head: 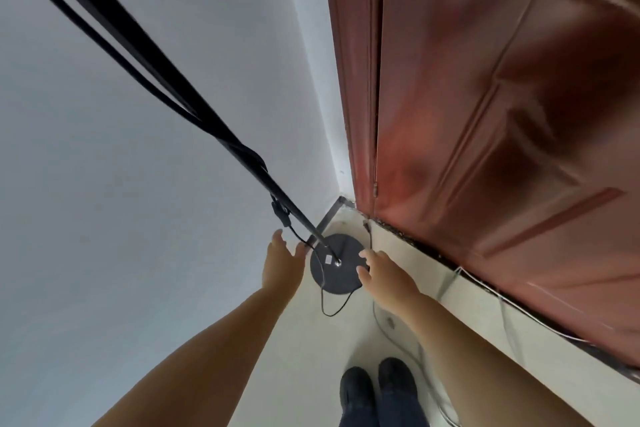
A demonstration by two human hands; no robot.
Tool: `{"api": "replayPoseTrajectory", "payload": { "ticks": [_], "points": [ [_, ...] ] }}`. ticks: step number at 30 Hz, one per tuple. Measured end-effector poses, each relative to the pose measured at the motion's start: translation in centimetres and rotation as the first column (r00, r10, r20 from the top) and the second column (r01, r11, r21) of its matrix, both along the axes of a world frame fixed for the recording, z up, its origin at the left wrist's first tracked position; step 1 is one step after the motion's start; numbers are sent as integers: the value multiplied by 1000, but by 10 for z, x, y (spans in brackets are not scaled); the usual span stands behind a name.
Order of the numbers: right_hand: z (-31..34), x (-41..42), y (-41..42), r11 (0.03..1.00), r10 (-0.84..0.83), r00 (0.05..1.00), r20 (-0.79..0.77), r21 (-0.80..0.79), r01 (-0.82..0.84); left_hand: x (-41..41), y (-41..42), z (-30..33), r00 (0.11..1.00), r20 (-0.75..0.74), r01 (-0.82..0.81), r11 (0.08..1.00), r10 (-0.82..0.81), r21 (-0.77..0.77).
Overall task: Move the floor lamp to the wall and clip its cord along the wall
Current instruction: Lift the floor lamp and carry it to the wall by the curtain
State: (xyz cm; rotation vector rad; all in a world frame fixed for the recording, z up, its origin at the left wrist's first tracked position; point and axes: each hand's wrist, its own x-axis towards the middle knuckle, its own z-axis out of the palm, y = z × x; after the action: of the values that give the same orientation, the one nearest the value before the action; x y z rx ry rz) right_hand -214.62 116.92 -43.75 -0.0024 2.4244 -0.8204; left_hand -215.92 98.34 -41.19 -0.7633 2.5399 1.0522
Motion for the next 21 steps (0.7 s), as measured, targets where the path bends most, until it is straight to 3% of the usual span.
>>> {"api": "replayPoseTrajectory", "payload": {
  "ticks": [2,6,10,12,14,17,19,21],
  "points": [
    [-19,-10,-10,1000,16,999,27,-15,-16,-19,-1,-15,991,-43,-120,987,125,104],
    [-38,-24,-34,991,8,999,51,-133,-1,-24,3,-16,987,14,-161,956,163,245],
    [-42,-17,-68,940,60,982,179,-342,5,-2,8,12,931,28,-317,770,363,553],
    [-51,-7,-74,958,105,969,224,-283,-38,-3,4,30,893,-49,-327,722,447,610],
    [-67,6,-62,992,82,962,262,-119,-52,-13,-9,48,846,-177,-309,734,503,604],
    [-85,15,-17,991,-103,947,305,109,73,-31,-30,71,777,-345,-250,761,526,598],
    [-84,4,3,954,-275,925,264,191,229,-37,-35,75,785,-395,-209,804,477,557],
    [-72,-20,2,931,-364,910,198,117,346,-36,-30,75,845,-402,-150,878,353,455]
  ]
}}
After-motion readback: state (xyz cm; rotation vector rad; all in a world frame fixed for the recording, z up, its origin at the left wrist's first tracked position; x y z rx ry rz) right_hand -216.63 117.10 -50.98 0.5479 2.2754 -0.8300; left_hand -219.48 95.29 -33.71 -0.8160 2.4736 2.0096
